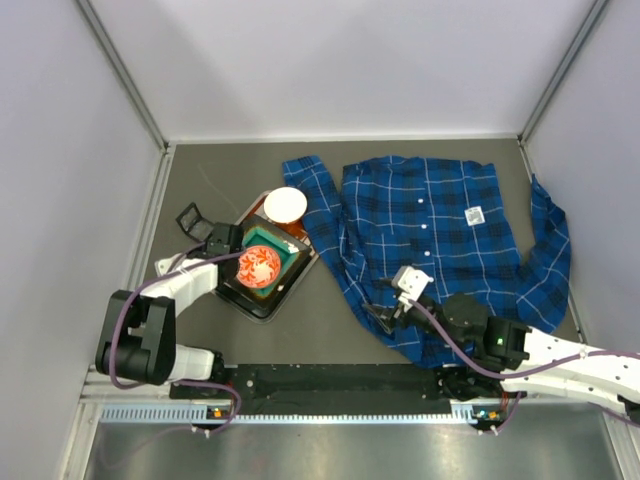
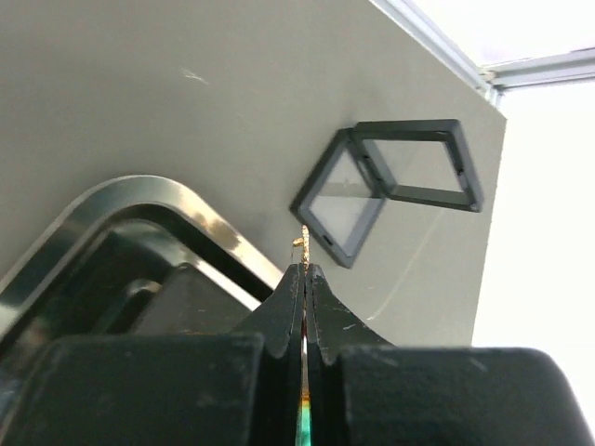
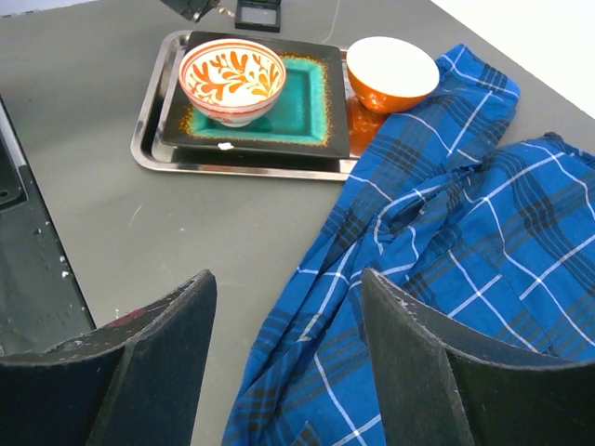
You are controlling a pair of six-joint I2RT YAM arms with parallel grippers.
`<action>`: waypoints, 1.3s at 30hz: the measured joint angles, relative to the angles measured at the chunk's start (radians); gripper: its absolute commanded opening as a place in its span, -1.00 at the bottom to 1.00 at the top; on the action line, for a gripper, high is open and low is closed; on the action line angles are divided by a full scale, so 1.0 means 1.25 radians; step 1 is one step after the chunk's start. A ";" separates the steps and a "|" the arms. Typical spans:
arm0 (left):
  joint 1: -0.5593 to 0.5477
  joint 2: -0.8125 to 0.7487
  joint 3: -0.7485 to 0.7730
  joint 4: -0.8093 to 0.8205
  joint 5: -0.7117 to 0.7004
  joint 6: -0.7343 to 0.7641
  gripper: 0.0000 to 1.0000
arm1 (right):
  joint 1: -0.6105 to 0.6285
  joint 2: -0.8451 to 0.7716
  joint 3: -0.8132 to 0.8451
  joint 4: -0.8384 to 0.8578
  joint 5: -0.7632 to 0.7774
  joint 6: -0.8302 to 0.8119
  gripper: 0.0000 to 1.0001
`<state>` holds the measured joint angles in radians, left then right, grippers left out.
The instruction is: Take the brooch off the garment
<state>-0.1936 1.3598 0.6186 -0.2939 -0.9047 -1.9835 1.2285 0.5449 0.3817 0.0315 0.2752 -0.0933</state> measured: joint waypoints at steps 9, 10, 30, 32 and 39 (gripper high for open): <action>0.030 0.052 -0.031 0.236 0.015 -0.004 -1.00 | 0.000 0.011 -0.008 0.004 -0.001 0.000 0.26; 0.035 0.063 -0.028 0.240 0.020 -0.005 -1.00 | 0.000 0.009 -0.009 0.005 -0.001 0.000 0.26; 0.085 0.186 0.003 0.393 0.071 -0.007 -1.00 | 0.000 0.009 -0.028 0.010 -0.007 0.000 0.27; 0.086 0.195 0.003 0.418 0.072 -0.007 -1.00 | 0.000 0.009 -0.028 0.010 -0.007 0.000 0.27; 0.099 0.220 0.003 0.465 0.078 -0.007 -1.00 | 0.000 0.010 -0.028 0.010 -0.009 0.000 0.27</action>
<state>-0.0704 1.6348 0.6228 0.2878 -0.8070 -1.9919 1.2285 0.5571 0.3470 0.0444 0.2638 -0.0937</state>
